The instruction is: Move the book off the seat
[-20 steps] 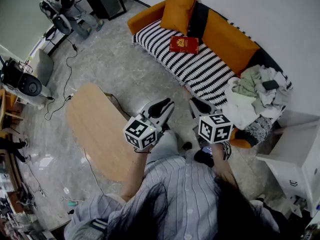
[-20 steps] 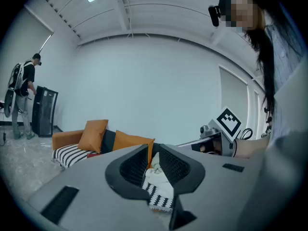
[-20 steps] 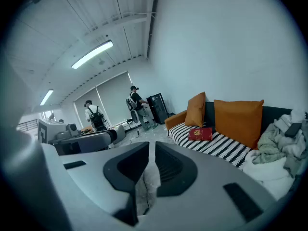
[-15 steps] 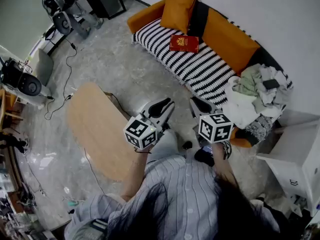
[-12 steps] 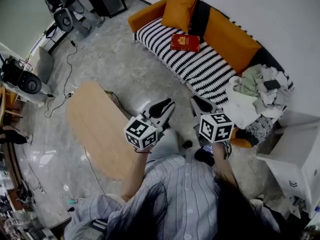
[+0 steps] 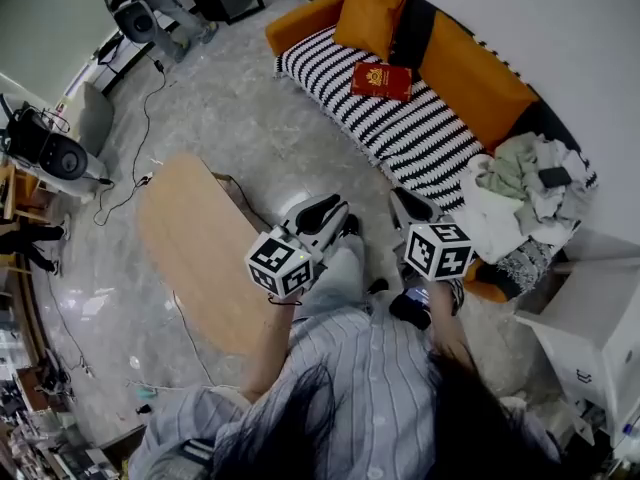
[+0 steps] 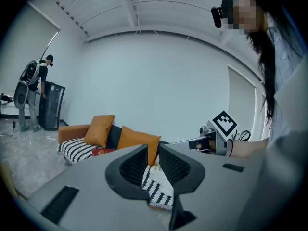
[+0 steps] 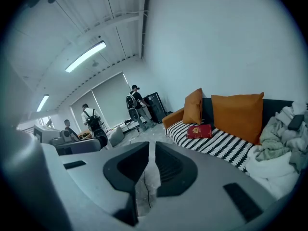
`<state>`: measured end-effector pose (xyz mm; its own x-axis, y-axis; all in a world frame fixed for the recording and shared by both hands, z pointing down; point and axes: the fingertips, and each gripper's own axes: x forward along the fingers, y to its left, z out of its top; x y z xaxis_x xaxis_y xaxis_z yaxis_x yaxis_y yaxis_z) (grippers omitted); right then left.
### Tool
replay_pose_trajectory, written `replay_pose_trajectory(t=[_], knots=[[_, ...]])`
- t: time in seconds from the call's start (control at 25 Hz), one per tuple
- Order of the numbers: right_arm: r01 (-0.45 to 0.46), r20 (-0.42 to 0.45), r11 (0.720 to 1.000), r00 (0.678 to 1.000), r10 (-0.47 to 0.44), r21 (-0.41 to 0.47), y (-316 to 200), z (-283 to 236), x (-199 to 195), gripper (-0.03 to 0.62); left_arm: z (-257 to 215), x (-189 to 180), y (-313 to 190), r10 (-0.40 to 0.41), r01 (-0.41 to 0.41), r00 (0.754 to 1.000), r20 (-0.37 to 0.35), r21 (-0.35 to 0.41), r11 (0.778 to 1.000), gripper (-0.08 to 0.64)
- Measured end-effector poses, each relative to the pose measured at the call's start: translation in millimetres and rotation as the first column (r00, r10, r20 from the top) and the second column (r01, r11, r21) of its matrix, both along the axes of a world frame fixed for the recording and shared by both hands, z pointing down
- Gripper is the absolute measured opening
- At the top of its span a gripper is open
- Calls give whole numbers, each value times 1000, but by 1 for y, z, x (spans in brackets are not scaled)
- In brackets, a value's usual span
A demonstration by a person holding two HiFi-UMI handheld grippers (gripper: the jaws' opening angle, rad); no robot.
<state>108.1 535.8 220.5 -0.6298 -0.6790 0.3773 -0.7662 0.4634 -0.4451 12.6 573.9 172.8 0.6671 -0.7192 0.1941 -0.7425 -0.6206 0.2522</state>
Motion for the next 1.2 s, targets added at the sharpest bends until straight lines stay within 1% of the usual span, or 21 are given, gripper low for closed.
replay_pose_trajectory(t=[0.2, 0.44, 0.6, 0.72, 0.96, 1.2], knots=[[-16, -5, 1000, 1000, 16, -12, -32, 8, 2, 54, 9, 6, -36, 37, -37, 999, -3, -16, 999, 64], [-53, -26, 998, 998, 52, -29, -95, 16, 2, 54, 17, 3, -107, 82, -83, 996, -18, -28, 996, 64], [-68, -16, 997, 998, 67, -46, -139, 16, -10, 54, 15, -11, -165, 105, -105, 994, -15, -22, 994, 64], [-69, -28, 996, 997, 67, -61, -168, 16, -20, 54, 13, -22, -201, 107, -107, 994, -30, -26, 994, 64], [-92, -46, 992, 995, 89, -80, -222, 17, -38, 54, 19, -43, -256, 132, -134, 990, -41, -43, 990, 64], [-112, -53, 989, 993, 107, -94, -262, 18, -61, 54, 18, -69, -298, 145, -147, 988, -52, -38, 988, 64]])
